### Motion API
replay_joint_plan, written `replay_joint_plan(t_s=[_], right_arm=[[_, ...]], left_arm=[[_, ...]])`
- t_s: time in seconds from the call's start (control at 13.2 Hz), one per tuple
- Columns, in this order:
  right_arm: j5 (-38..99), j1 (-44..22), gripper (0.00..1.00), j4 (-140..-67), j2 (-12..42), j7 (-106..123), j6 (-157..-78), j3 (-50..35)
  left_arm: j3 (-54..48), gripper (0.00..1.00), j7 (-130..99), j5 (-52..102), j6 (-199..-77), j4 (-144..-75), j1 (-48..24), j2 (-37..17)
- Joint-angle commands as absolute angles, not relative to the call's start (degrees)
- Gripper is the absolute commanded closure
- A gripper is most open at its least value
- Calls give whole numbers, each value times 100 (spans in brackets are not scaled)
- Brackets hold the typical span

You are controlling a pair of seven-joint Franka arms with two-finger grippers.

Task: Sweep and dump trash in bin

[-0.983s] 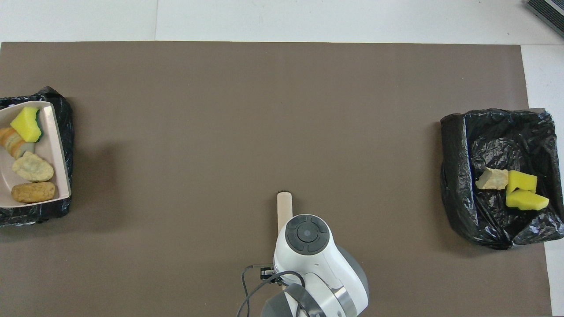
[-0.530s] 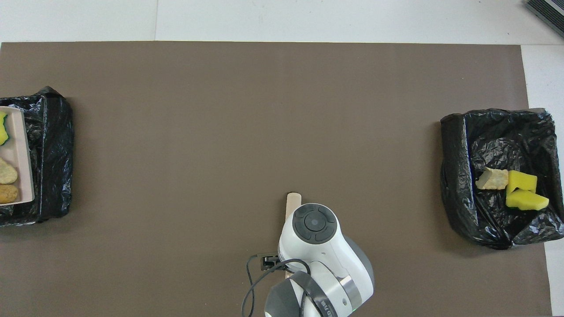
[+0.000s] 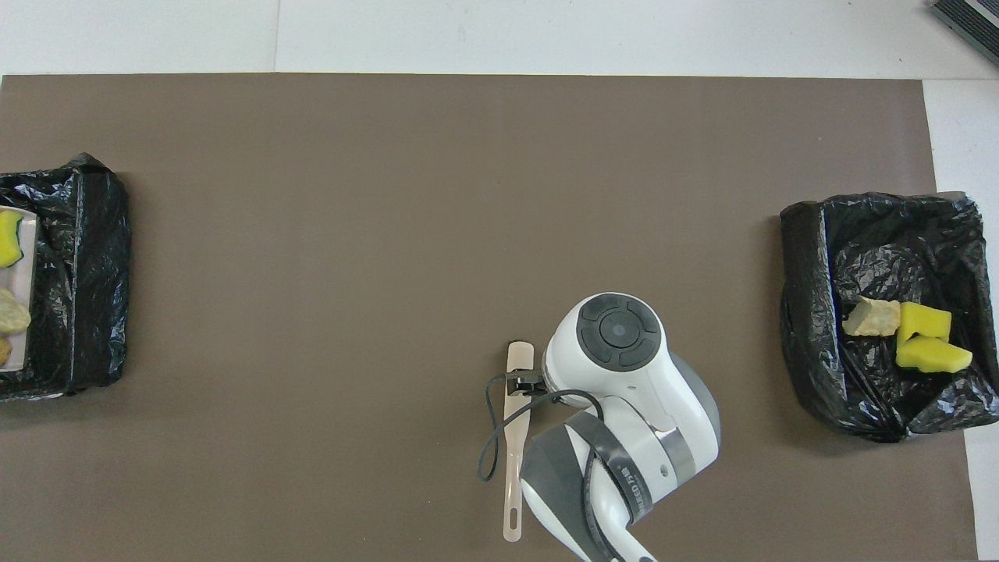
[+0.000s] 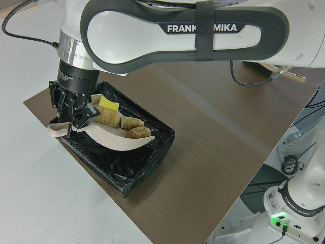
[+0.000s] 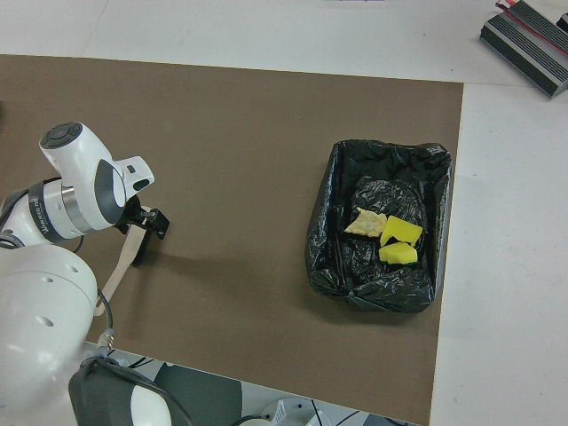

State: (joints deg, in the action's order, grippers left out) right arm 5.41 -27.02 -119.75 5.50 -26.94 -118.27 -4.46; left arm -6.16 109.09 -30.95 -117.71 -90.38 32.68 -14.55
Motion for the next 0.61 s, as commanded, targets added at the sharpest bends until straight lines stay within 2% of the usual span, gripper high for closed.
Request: replay_joint_plan(t_s=[0.0, 0.15, 0.53], right_arm=[[124, -2234, 0, -11927, 282, -2295, -11857, -483], [-52, -1900, 0, -11927, 89, -2119, -11848, -483], [-387, -1030, 0, -11777, -394, -1769, -11742, -483]], left_arm=[[-554, 100, 10244, -3707, -11972, -9580, 3033, -1063], [-554, 100, 9872, -4260, -11647, -9519, 2726, -1046], [-597, 100, 9677, -5130, -11566, -9466, 2672, -739]])
